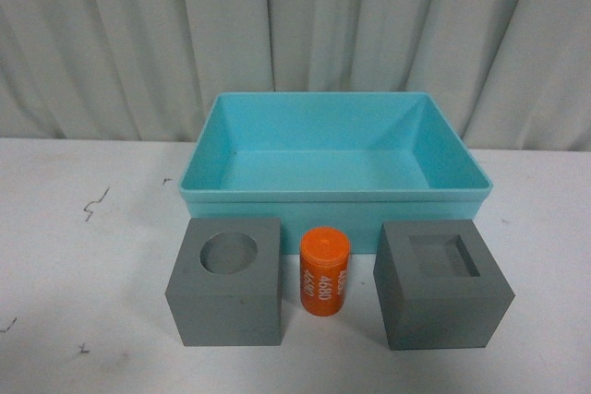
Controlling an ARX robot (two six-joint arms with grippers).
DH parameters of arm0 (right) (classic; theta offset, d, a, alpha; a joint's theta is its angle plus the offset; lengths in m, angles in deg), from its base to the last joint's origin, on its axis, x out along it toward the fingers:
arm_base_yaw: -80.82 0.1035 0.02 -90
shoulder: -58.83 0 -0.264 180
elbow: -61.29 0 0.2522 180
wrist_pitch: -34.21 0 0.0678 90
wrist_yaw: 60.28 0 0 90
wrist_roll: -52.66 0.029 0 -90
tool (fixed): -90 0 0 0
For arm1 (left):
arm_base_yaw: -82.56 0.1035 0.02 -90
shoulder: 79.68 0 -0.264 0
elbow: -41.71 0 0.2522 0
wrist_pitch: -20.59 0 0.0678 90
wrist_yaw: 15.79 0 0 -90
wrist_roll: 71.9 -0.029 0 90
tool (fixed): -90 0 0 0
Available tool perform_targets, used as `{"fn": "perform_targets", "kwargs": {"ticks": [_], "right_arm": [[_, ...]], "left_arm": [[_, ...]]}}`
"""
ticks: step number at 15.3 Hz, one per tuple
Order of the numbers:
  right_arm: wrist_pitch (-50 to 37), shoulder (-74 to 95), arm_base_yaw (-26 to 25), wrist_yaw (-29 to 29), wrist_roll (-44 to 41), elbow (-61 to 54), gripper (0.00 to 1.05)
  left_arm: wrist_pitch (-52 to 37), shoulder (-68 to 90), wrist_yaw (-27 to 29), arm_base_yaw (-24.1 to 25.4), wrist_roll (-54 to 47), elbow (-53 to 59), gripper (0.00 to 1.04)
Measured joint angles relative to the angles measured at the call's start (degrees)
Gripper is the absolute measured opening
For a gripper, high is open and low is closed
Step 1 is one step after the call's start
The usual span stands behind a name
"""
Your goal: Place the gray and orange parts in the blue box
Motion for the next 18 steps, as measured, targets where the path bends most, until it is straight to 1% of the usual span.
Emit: {"fn": "perform_targets", "kwargs": {"ticks": [18], "right_arm": [[0.0,0.0,0.0,0.0,0.0,0.0,0.98]], "left_arm": [[0.0,0.0,0.0,0.0,0.0,0.0,0.98]]}}
